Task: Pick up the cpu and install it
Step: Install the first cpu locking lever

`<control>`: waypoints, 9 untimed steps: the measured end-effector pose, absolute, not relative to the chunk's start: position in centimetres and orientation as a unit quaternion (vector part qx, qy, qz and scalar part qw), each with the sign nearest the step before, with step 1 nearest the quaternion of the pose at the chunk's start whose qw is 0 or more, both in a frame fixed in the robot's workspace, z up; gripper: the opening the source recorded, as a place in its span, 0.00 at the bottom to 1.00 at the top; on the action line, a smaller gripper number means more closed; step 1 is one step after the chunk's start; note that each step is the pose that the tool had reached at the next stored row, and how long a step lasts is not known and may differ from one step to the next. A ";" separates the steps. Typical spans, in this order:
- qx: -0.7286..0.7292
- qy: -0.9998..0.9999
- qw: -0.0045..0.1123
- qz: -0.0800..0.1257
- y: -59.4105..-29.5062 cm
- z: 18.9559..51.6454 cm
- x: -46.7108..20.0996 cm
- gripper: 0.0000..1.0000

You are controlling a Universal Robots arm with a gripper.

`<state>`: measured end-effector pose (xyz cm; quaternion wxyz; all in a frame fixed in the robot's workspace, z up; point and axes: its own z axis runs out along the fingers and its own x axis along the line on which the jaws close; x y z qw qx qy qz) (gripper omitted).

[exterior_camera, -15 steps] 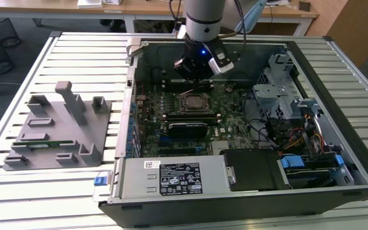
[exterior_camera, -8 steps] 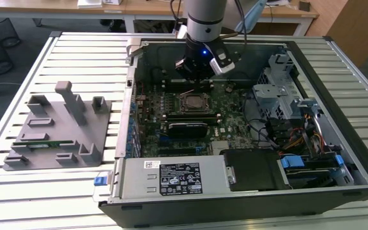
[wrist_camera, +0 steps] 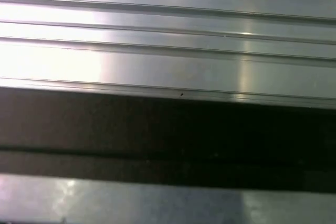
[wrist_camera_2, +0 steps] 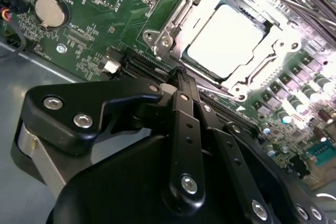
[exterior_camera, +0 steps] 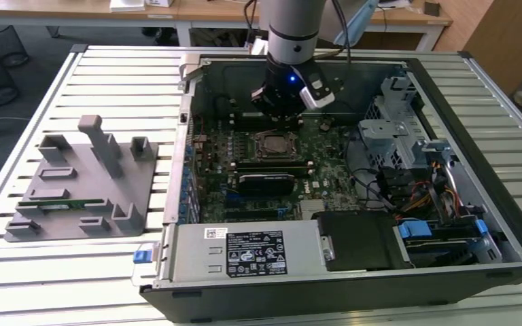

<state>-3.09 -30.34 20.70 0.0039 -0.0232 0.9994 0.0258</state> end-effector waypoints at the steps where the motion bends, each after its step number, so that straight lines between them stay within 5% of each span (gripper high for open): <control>1: -0.023 0.999 0.004 0.026 -30.3 20.5 -3.1 0.11; 9: -0.023 0.999 0.004 0.026 -30.3 20.0 -3.0 0.11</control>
